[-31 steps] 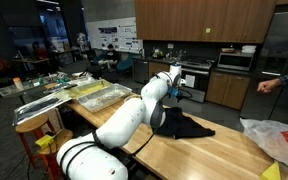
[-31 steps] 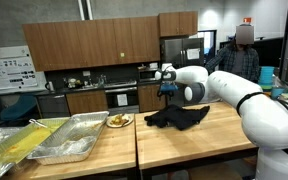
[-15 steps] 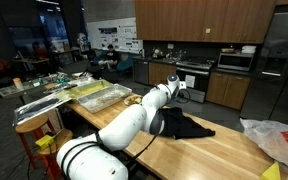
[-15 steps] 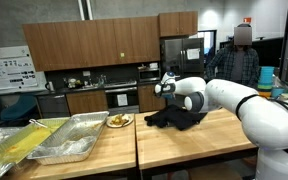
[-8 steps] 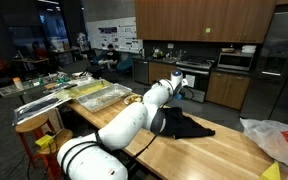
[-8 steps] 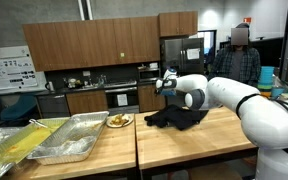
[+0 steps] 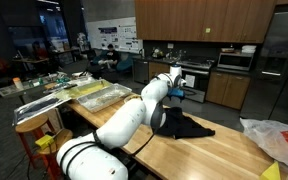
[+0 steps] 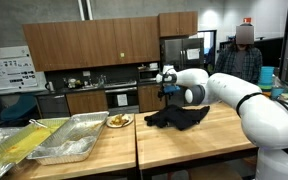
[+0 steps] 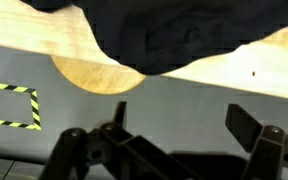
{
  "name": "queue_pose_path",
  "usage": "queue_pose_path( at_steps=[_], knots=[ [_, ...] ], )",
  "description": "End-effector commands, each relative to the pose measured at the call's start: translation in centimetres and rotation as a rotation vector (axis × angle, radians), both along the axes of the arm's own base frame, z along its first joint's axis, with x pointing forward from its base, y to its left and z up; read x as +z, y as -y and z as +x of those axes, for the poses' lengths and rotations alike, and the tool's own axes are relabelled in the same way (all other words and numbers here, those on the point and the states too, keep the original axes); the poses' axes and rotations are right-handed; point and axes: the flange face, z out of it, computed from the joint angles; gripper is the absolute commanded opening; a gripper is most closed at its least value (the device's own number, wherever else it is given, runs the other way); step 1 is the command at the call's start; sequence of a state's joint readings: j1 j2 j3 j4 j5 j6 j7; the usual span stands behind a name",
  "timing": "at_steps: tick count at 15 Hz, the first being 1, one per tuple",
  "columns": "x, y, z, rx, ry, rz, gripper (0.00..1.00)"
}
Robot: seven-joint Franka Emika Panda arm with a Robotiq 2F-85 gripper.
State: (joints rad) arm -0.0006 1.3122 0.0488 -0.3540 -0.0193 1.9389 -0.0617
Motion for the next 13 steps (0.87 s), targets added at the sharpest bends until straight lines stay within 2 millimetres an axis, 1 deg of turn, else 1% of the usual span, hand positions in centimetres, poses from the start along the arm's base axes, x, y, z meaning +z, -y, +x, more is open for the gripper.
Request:
queue_pose_path(
  at_steps=[1, 4, 7, 8, 10, 13],
  knots=[
    [1.4, -1.0, -1.5, 0.030, -0.137, -0.152, 1.00],
    [1.9, -2.7, -2.2, 0.078, -0.190, -0.227, 1.00],
    [2.6, -5.2, -2.6, 0.138, -0.202, -0.262, 1.00],
    [1.1, -4.4, -2.1, 0.100, -0.184, -0.225, 1.00],
    [1.5, -5.5, -2.3, 0.124, -0.189, -0.236, 1.00],
    [1.6, -5.7, -2.4, 0.129, -0.191, -0.241, 1.00]
  ],
)
